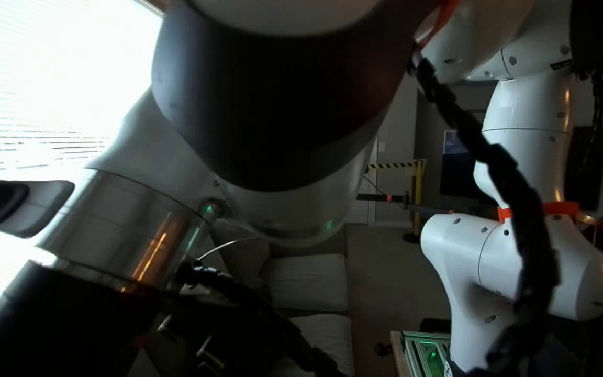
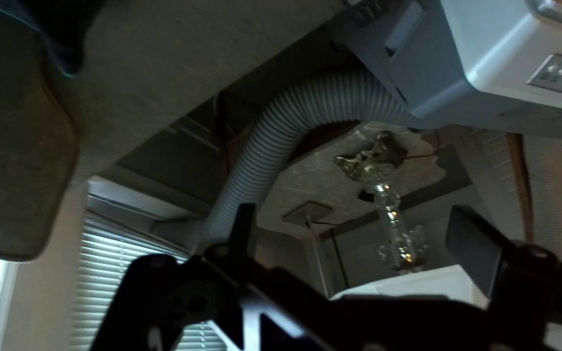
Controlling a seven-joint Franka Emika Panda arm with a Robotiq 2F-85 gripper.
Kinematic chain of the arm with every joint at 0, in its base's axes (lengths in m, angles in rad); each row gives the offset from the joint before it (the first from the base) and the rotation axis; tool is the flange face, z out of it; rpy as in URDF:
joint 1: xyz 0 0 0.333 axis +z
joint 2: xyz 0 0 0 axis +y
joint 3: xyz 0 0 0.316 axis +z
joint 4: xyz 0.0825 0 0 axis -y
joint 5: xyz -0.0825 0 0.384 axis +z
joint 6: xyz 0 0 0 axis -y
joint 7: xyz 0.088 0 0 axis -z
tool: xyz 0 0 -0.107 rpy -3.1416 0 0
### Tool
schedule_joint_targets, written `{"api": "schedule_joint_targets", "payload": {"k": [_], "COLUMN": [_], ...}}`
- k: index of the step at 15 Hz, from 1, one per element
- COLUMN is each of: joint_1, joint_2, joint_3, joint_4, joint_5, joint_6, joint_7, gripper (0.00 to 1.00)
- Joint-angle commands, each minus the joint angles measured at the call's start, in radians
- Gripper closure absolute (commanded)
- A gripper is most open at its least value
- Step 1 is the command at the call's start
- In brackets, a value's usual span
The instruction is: Put the remote control on the backrest of the sofa.
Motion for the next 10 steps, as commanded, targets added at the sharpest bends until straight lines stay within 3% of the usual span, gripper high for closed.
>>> {"api": "schedule_joint_targets", "payload": {"k": [1, 2, 3, 8, 10], "joint_1": [0.104, 0.123, 0.015, 0.033, -0.018], "joint_2": [0.035, 0.035, 0.017, 0.022, 0.009], "joint_3": [-0.032, -0.045, 0.059, 0.045, 0.087], "joint_4": [0.062, 0.075, 0.042, 0.066, 0.022], "joint_5": [0.237, 0.296, 0.207, 0.272, 0.187], "joint_6": [-0.037, -0.065, -0.023, -0.053, -0.055], "joint_7": [-0.271, -0.344, -0.217, -0.307, -0.22], "gripper": [0.0, 0.0, 0.0, 0.0, 0.0]}}
